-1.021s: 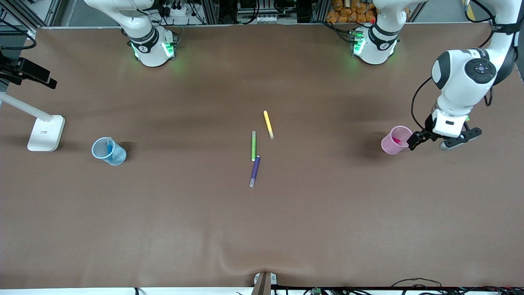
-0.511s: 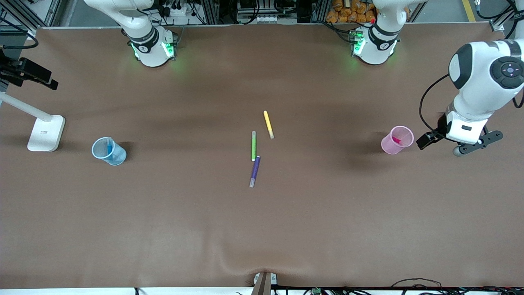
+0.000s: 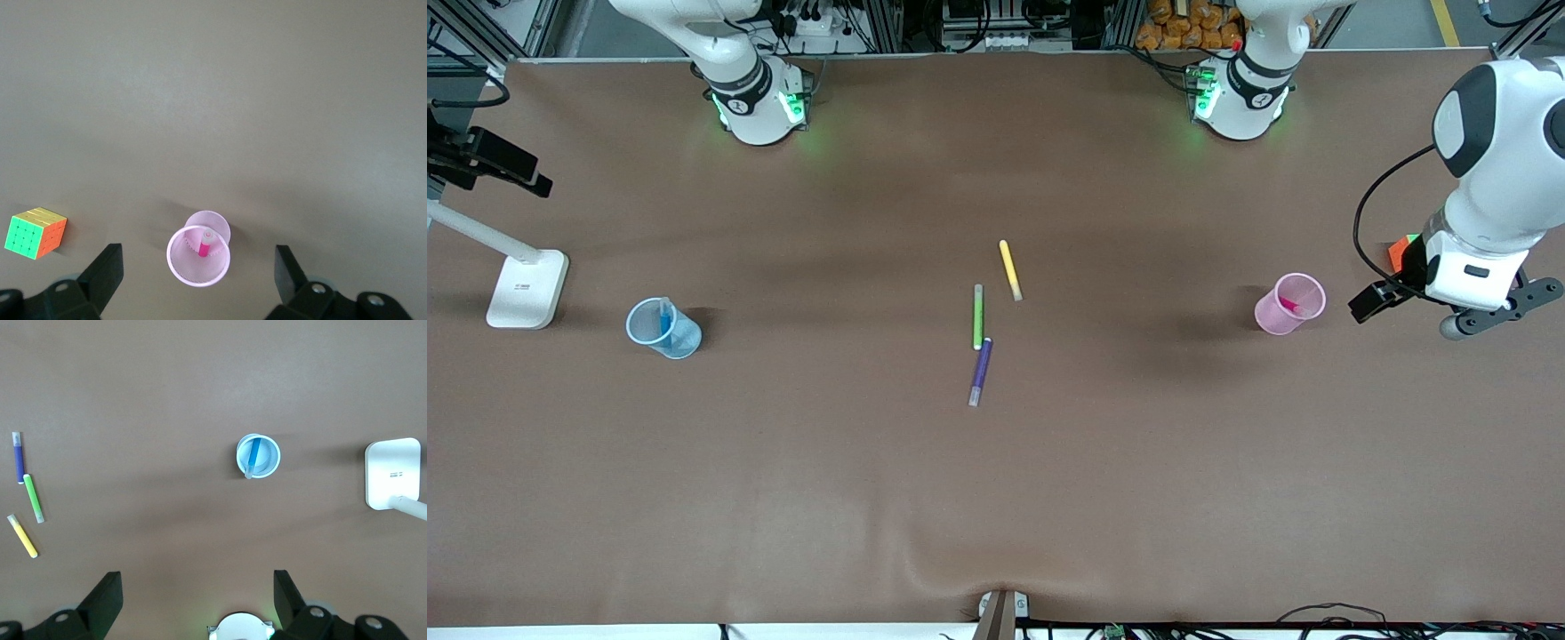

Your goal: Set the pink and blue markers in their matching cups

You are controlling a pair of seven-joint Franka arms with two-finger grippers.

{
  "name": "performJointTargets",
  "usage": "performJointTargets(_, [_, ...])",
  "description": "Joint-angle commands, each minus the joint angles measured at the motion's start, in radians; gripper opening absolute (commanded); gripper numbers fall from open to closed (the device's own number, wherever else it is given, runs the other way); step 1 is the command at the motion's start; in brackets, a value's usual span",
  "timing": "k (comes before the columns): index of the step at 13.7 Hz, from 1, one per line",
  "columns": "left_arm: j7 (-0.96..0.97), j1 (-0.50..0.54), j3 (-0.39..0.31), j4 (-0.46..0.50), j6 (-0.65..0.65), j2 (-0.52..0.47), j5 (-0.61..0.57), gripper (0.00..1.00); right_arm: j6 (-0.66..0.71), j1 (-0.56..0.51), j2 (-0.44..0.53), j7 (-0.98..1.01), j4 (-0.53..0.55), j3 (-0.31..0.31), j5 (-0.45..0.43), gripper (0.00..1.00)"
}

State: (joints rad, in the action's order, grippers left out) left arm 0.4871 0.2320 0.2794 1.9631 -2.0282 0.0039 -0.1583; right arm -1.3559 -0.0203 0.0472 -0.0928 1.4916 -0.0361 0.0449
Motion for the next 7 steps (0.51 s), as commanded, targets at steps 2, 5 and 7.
performJointTargets(2, [-0.041, 0.000, 0.018, -0.084, 0.106, 0.018, 0.016, 1.00, -0.025, 0.008, 0.025, 0.013, 0.029, 0.001, -0.071, 1.00])
performJointTargets(5, [-0.087, -0.006, 0.024, -0.105, 0.146, 0.016, 0.048, 1.00, -0.038, 0.003, 0.025, 0.015, 0.030, 0.001, -0.066, 1.00])
performJointTargets(7, [-0.094, -0.008, 0.041, -0.145, 0.202, 0.018, 0.071, 1.00, -0.049, 0.000, 0.025, 0.018, 0.030, 0.001, -0.066, 1.00])
